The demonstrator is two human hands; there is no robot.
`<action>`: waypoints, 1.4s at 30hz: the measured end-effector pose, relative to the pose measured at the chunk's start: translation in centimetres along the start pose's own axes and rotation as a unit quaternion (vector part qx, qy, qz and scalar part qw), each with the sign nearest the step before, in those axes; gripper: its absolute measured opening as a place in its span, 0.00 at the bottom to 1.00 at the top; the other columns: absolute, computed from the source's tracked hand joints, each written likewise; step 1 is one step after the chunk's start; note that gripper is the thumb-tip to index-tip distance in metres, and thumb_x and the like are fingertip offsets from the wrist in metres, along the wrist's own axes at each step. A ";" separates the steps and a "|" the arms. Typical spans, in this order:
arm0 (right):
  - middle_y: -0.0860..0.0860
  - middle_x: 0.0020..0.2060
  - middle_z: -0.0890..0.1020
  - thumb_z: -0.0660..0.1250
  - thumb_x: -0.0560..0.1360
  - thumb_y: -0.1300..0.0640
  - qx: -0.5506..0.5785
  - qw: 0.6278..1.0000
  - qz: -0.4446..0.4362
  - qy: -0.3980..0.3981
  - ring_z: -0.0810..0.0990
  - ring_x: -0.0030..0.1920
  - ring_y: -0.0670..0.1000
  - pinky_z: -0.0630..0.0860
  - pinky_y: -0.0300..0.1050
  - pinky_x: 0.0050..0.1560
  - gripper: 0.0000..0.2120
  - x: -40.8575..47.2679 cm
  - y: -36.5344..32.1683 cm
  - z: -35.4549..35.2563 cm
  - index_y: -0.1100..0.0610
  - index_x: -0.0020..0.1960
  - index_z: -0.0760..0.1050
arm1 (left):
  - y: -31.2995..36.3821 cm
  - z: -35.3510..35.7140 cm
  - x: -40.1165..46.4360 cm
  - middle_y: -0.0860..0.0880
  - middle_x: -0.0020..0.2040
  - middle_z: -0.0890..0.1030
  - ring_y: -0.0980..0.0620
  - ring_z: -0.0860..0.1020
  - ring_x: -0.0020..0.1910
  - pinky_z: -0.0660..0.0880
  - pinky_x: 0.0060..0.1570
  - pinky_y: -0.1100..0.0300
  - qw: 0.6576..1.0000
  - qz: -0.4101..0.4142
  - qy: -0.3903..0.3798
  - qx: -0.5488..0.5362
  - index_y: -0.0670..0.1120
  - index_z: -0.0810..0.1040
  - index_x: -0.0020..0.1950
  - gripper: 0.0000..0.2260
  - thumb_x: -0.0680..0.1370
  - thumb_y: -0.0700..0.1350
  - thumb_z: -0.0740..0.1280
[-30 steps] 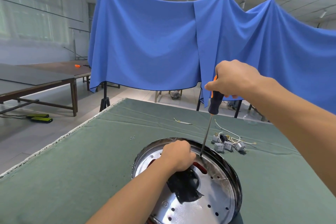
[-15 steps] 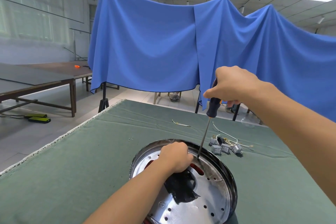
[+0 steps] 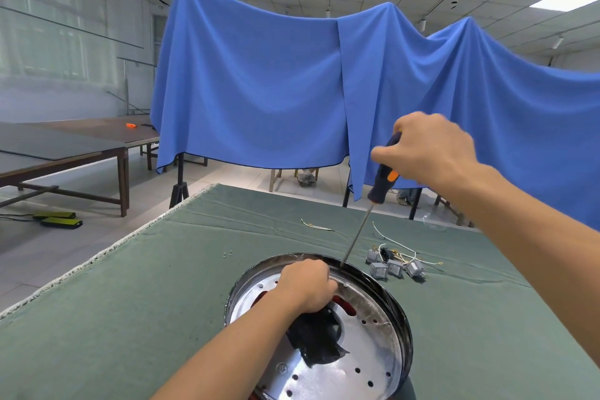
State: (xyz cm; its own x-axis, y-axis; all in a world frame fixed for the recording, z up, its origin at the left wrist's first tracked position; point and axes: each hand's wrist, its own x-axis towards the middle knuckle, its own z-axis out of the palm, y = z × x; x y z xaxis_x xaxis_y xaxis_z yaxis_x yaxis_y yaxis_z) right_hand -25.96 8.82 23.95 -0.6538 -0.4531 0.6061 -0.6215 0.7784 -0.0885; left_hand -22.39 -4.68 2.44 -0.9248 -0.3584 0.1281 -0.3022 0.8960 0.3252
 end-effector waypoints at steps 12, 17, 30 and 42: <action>0.57 0.42 0.79 0.73 0.65 0.70 0.449 0.864 0.206 -0.097 0.84 0.35 0.59 0.82 0.57 0.45 0.13 -3.3 4.5 6.3 0.58 0.40 0.71 | 0.2 -0.6 -0.5 0.43 0.49 0.80 0.41 0.76 0.48 0.68 0.42 0.55 1.000 0.016 -0.027 -0.002 0.44 0.72 0.43 0.09 0.77 0.46 0.56; 0.55 0.33 0.78 0.72 0.65 0.71 0.488 0.828 0.242 -0.133 0.82 0.33 0.61 0.80 0.64 0.47 0.14 -7.4 3.9 10.7 0.59 0.40 0.69 | 0.1 -1.3 -0.5 0.42 0.53 0.80 0.42 0.76 0.53 0.72 0.49 0.53 0.995 0.027 -0.084 -0.038 0.42 0.76 0.46 0.09 0.77 0.42 0.57; 0.54 0.44 0.76 0.63 0.72 0.57 0.159 0.931 0.068 -0.322 0.77 0.44 0.56 0.70 0.44 0.35 0.12 -9.5 -0.8 14.6 0.56 0.53 0.65 | -8.9 -5.6 -2.4 0.50 0.28 0.80 0.51 0.75 0.31 0.72 0.37 0.56 0.927 -0.130 0.210 -0.284 0.44 0.77 0.31 0.11 0.73 0.39 0.63; 0.50 0.42 0.75 0.58 0.79 0.52 0.136 0.943 0.035 -0.301 0.75 0.40 0.53 0.67 0.47 0.37 0.13 -10.4 -2.0 17.2 0.53 0.61 0.59 | -14.4 0.0 -1.5 0.45 0.61 0.74 0.44 0.71 0.62 0.69 0.58 0.49 0.919 -0.287 0.223 -0.152 0.46 0.72 0.64 0.16 0.77 0.47 0.63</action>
State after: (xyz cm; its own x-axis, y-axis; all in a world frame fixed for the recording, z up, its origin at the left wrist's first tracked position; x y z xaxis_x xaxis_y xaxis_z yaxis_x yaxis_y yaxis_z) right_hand -25.30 4.52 4.23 -0.7734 -0.6326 0.0405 -0.6017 0.7125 -0.3610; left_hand -16.71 -17.01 -2.46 -0.4261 -0.8814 0.2038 -0.5685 0.4361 0.6976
